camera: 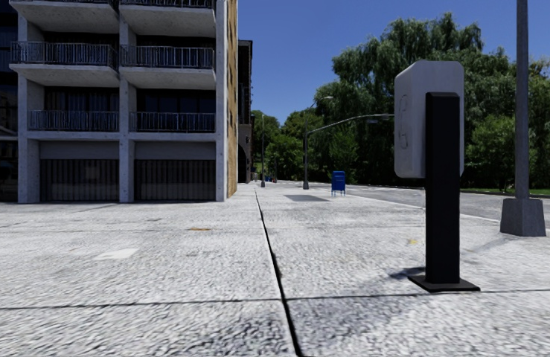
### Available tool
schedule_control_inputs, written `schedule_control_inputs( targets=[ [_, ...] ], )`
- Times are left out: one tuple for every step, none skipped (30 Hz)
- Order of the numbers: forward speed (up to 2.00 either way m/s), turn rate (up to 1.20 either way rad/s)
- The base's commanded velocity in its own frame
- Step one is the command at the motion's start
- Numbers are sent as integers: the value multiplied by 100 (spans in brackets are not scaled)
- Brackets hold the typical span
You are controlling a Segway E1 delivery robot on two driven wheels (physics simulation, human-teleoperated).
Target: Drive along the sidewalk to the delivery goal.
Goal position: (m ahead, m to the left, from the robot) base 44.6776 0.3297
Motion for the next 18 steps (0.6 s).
schedule_control_inputs(
  targets=[
    [200,0],
    [200,0],
    [200,0],
    [200,0],
    [200,0],
    [200,0],
    [200,0],
    [200,0],
    [200,0],
    [200,0],
    [200,0],
    [200,0],
    [200,0],
    [200,0],
    [200,0],
    [200,0],
    [200,0],
    [200,0]
  ],
)
